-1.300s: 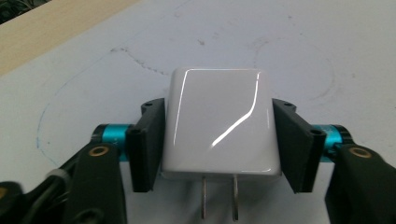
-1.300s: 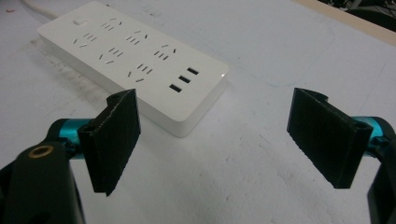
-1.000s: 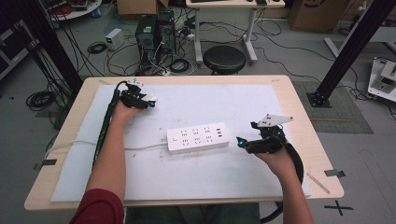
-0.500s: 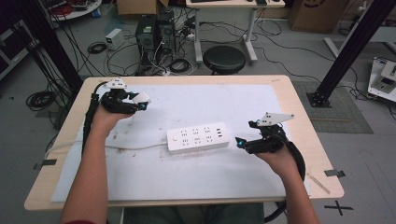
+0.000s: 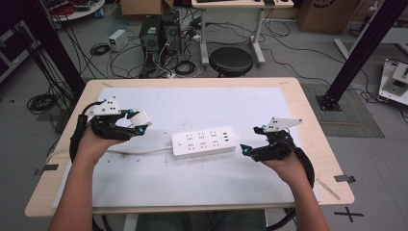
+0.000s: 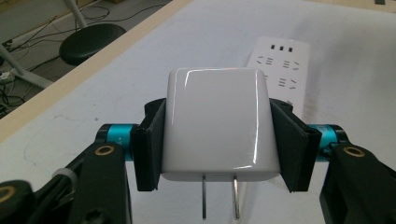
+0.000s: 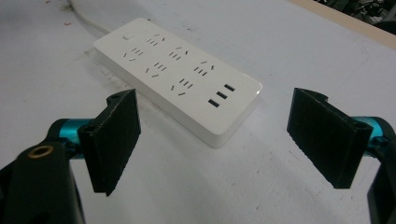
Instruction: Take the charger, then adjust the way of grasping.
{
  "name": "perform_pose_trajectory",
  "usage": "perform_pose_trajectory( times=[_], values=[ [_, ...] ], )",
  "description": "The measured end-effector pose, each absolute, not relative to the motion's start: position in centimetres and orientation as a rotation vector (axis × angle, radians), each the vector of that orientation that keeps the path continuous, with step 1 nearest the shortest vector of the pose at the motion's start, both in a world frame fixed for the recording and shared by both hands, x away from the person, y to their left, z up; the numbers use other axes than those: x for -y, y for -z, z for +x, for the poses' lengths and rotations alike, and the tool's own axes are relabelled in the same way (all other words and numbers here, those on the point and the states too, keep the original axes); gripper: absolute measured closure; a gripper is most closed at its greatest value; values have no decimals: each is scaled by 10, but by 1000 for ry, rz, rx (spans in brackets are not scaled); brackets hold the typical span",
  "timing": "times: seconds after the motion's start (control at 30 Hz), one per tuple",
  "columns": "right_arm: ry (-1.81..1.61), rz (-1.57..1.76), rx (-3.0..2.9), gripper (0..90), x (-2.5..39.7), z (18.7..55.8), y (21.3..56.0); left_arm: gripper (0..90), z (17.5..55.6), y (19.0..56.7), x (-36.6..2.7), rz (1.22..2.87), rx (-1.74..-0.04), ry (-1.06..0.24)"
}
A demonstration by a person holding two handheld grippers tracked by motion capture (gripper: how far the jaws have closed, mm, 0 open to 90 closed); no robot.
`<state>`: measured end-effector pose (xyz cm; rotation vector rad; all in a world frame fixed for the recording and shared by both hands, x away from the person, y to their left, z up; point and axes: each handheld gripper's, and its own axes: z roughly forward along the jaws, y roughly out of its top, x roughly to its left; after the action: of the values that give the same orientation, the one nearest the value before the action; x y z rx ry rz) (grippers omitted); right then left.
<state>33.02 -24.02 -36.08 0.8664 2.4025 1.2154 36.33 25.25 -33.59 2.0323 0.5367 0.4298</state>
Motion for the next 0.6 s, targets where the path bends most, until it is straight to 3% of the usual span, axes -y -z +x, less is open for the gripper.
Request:
perform_pose_trajectory(
  times=[0.4, 0.6],
  values=[
    [-1238, 836, -2453, 176, 226, 329, 364, 424, 348, 350, -212, 2059, -342, -380],
    [-1306, 814, -2535, 176, 199, 331, 373, 424, 336, 368, -186, 2051, -250, -385]
  ],
)
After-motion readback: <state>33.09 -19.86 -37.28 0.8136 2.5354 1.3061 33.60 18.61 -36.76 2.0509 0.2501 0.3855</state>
